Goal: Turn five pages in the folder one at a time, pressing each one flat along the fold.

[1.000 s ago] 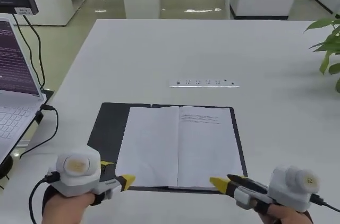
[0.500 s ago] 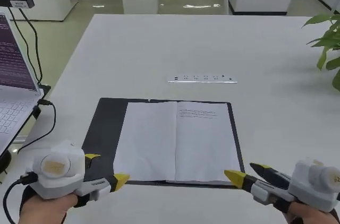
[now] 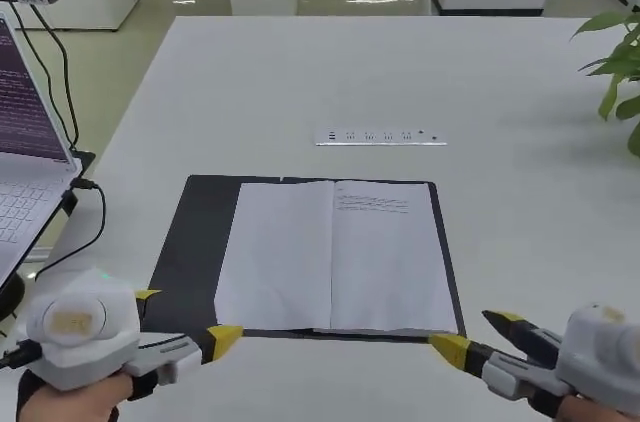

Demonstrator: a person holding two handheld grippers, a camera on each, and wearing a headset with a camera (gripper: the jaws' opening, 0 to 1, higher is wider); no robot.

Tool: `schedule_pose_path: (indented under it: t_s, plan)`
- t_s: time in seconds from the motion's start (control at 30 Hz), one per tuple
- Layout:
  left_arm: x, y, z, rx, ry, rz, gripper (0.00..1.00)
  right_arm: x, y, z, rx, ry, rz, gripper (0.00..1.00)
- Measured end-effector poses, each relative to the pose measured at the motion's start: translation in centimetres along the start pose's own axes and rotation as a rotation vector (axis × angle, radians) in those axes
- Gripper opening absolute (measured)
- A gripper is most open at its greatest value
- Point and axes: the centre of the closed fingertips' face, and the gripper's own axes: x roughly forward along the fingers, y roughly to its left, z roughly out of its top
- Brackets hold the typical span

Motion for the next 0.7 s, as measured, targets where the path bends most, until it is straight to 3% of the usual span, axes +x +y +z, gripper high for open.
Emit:
schedule_pose_path:
  t_s: [0.2, 0.43, 0.7]
  plan:
    - [-0.1, -0.8, 0.2, -0.006, -0.017, -0.013, 0.76, -0.3, 0.0, -0.3, -0.008, 0.017, 0.004, 0.71]
    - [-0.2, -1.3, 0.6, -0.014, -0.043, -0.034, 0.71, -0.8, -0.7, -0.4, -0.021, 0.037, 0.0, 0.73]
    - [0.3, -2.0, 0.8, -0.007, -0.036, -0.057, 0.7, -0.9, -0.9, -0.3, -0.023, 0.046, 0.002, 0.75]
